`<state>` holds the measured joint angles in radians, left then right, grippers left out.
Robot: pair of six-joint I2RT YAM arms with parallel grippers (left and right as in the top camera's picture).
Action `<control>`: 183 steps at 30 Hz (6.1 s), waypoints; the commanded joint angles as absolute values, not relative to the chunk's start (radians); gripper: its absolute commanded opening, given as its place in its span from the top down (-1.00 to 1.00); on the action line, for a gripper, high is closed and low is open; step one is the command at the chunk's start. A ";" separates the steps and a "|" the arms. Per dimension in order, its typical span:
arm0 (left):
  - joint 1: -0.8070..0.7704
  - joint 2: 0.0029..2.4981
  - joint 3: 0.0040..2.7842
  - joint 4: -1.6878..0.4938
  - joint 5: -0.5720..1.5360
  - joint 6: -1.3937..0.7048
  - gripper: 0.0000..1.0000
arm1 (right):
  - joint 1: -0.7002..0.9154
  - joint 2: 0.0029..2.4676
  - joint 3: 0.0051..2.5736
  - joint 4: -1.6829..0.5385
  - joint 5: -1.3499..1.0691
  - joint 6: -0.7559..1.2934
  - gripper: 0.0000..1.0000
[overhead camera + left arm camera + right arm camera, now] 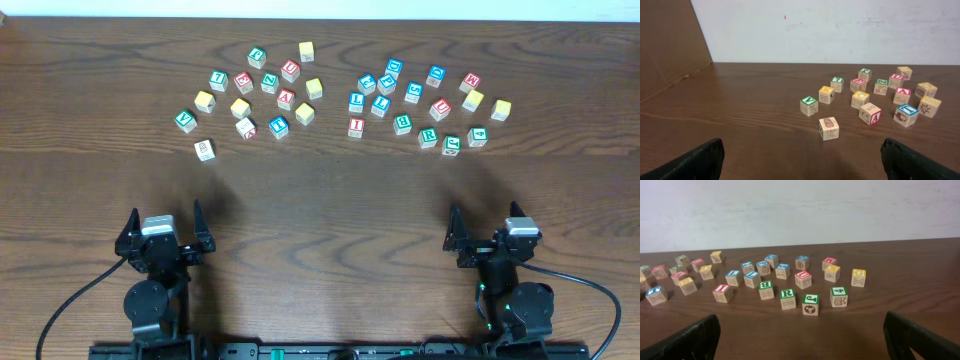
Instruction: Spell out CORL
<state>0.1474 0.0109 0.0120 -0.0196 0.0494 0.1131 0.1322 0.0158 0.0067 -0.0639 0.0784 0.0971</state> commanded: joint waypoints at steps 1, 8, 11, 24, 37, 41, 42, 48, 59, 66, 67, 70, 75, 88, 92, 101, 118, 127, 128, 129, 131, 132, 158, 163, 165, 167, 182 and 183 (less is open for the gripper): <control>0.145 0.005 0.004 -0.067 0.041 0.131 -0.96 | 0.127 0.018 0.006 -0.068 0.076 0.088 -0.99; 0.145 0.010 0.025 -0.067 0.041 0.131 -0.96 | 0.127 0.018 0.006 -0.068 0.076 0.088 -0.98; 0.145 0.031 0.047 -0.067 0.040 0.131 -0.96 | 0.127 0.018 0.006 -0.068 0.076 0.088 -0.99; 0.145 0.287 0.243 -0.067 0.041 0.131 -0.97 | 0.127 0.018 0.006 -0.068 0.076 0.088 -0.99; 0.145 0.567 0.484 -0.099 0.044 0.130 -0.97 | 0.127 0.018 0.006 -0.068 0.076 0.088 -0.98; 0.145 0.640 0.569 -0.159 0.045 0.126 -0.96 | 0.127 0.018 0.006 -0.068 0.076 0.088 -0.98; 0.145 0.657 0.592 -0.179 0.045 0.126 -0.96 | 0.127 0.018 0.006 -0.068 0.076 0.088 -0.98; 0.145 0.770 0.755 -0.303 0.072 0.126 -0.96 | 0.127 0.018 0.006 -0.068 0.076 0.088 -0.98; 0.145 1.110 1.192 -0.627 0.158 0.104 -0.97 | 0.127 0.018 0.006 -0.068 0.076 0.088 -0.99; 0.144 1.465 1.628 -0.937 0.241 0.104 -0.96 | 0.127 0.018 0.006 -0.068 0.076 0.088 -0.98; 0.144 1.529 1.706 -0.992 0.243 0.105 -0.96 | 0.127 0.018 0.006 -0.068 0.076 0.088 -0.99; 0.144 1.687 1.891 -1.125 0.243 0.110 -0.97 | 0.127 0.018 0.006 -0.068 0.076 0.088 -0.99; 0.128 1.869 2.038 -1.224 0.244 0.138 -0.97 | 0.127 0.018 0.006 -0.068 0.076 0.088 -0.99; 0.118 1.966 2.034 -1.131 0.251 0.141 -0.96 | 0.127 0.018 0.006 -0.068 0.076 0.088 -0.98; 0.110 1.975 2.033 -1.086 0.251 0.191 -0.96 | 0.127 0.018 0.006 -0.068 0.076 0.088 -0.98; 0.066 2.048 2.033 -1.050 0.249 0.303 -0.96 | 0.127 0.018 0.006 -0.068 0.076 0.088 -0.98; 0.066 2.208 2.032 -0.968 0.224 0.345 -0.95 | 0.127 0.018 0.006 -0.068 0.076 0.088 -0.99; 0.046 2.253 2.030 -0.946 0.224 0.393 -0.93 | 0.127 0.018 0.006 -0.068 0.076 0.088 -0.98; 0.039 2.254 2.028 -0.936 0.224 0.399 -0.93 | 0.127 0.018 0.006 -0.068 0.076 0.088 -0.98; 0.033 2.254 2.026 -0.927 0.224 0.400 -0.92 | 0.127 0.018 0.006 -0.068 0.076 0.088 -0.98; 0.022 2.254 2.019 -0.904 0.224 0.400 -0.87 | 0.127 0.018 0.006 -0.068 0.076 0.088 -0.99; 0.017 2.254 2.016 -0.892 0.224 0.400 -0.86 | 0.127 0.018 0.006 -0.068 0.076 0.088 -0.98; -0.037 2.391 2.012 -0.838 0.190 0.391 -0.36 | 0.127 0.018 0.006 -0.068 0.076 0.088 -0.98; -0.037 2.391 2.012 -0.832 0.190 0.371 -0.18 | 0.127 0.018 0.006 -0.068 0.076 0.088 -0.99; -0.037 2.391 2.012 -0.832 0.190 0.364 -0.17 | 0.127 0.018 0.006 -0.068 0.076 0.088 -0.98; -0.037 2.391 2.012 -0.832 0.191 0.355 -0.14 | 0.127 0.018 0.006 -0.068 0.076 0.088 -0.99; -0.037 2.391 1.982 -0.828 0.191 0.335 -0.08 | 0.127 0.018 0.006 -0.068 0.076 0.088 -0.98; -0.037 2.391 1.980 -0.828 0.191 0.335 -0.08 | 0.127 0.018 0.006 -0.068 0.076 0.088 -0.99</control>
<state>-0.0402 2.3699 1.9949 -0.8280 0.2031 0.3408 0.1322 0.0185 0.0067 -0.0639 0.0784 0.0971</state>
